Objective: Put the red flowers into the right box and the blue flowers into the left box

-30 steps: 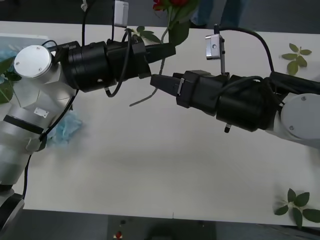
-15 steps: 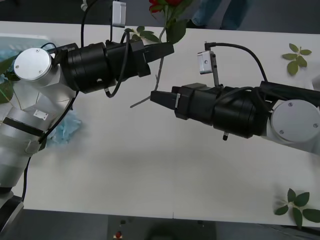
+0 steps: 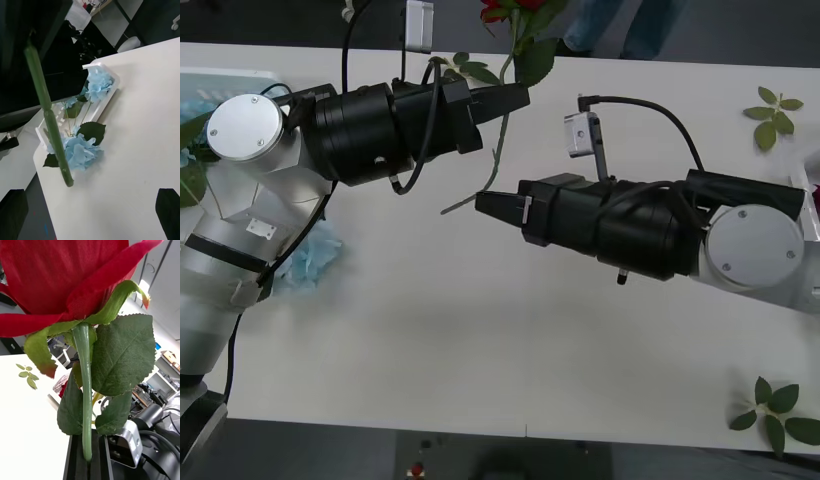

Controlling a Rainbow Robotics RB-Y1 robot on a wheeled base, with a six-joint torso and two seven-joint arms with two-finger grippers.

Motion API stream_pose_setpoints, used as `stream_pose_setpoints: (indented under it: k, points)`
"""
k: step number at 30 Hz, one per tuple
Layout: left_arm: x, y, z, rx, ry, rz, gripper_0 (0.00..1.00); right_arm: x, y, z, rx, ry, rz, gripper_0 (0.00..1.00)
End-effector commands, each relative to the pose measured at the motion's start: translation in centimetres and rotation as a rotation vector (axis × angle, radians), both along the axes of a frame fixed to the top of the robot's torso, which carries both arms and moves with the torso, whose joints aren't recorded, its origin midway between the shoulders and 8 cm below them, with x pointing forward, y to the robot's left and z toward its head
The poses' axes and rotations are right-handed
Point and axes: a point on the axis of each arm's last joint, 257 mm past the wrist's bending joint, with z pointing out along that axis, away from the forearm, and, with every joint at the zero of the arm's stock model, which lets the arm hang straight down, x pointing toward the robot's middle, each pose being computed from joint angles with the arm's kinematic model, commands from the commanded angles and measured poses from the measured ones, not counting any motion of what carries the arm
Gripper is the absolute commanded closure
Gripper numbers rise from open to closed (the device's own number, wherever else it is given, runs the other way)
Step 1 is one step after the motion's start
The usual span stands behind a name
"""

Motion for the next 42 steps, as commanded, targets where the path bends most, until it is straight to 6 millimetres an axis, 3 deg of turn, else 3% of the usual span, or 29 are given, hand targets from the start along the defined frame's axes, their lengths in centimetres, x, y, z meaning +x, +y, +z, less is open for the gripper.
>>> stream_pose_setpoints:
  k: [1,5,7,9,10,30,31,32,34,35,42]
  points:
    - [-0.6,0.0,1.3,0.009,-0.016,-0.011,1.0,0.6,1.5,2.5,0.004,-0.088,0.022,0.0]
    - [-0.6,0.0,1.3,0.01,-0.019,-0.011,1.0,1.2,1.9,2.2,0.004,-0.093,0.017,0.0]
    - [-0.6,-0.1,1.5,0.007,-0.023,-0.009,1.0,1.4,2.1,2.1,0.005,-0.095,0.015,0.29]
    - [-0.7,-0.1,1.7,0.002,-0.027,-0.007,1.0,1.3,2.3,2.0,-0.001,-0.102,0.02,0.92]
    - [-0.7,-0.1,1.8,0.003,-0.029,-0.006,1.0,1.3,2.4,1.9,-0.004,-0.102,0.022,1.0]
    - [-1.0,-0.4,1.8,-0.004,-0.04,-0.008,0.99,1.8,2.5,2.7,0.014,-0.132,-0.004,1.0]
    - [-1.0,-0.4,1.8,-0.005,-0.039,-0.009,0.75,1.9,2.5,2.7,0.015,-0.133,-0.005,1.0]
    - [-1.0,-0.4,1.8,-0.005,-0.039,-0.008,0.42,1.8,2.6,2.7,0.017,-0.133,-0.005,1.0]
    - [-1.1,-0.4,1.8,-0.008,-0.036,-0.009,0.11,1.9,2.5,2.8,0.018,-0.135,-0.009,1.0]
    - [-1.1,-0.3,1.8,-0.009,-0.036,-0.009,0.0,2.0,2.4,2.8,0.019,-0.136,-0.013,1.0]
    - [-1.2,-0.3,1.8,-0.017,-0.037,-0.012,0.0,2.5,2.1,3.2,0.024,-0.148,-0.029,1.0]
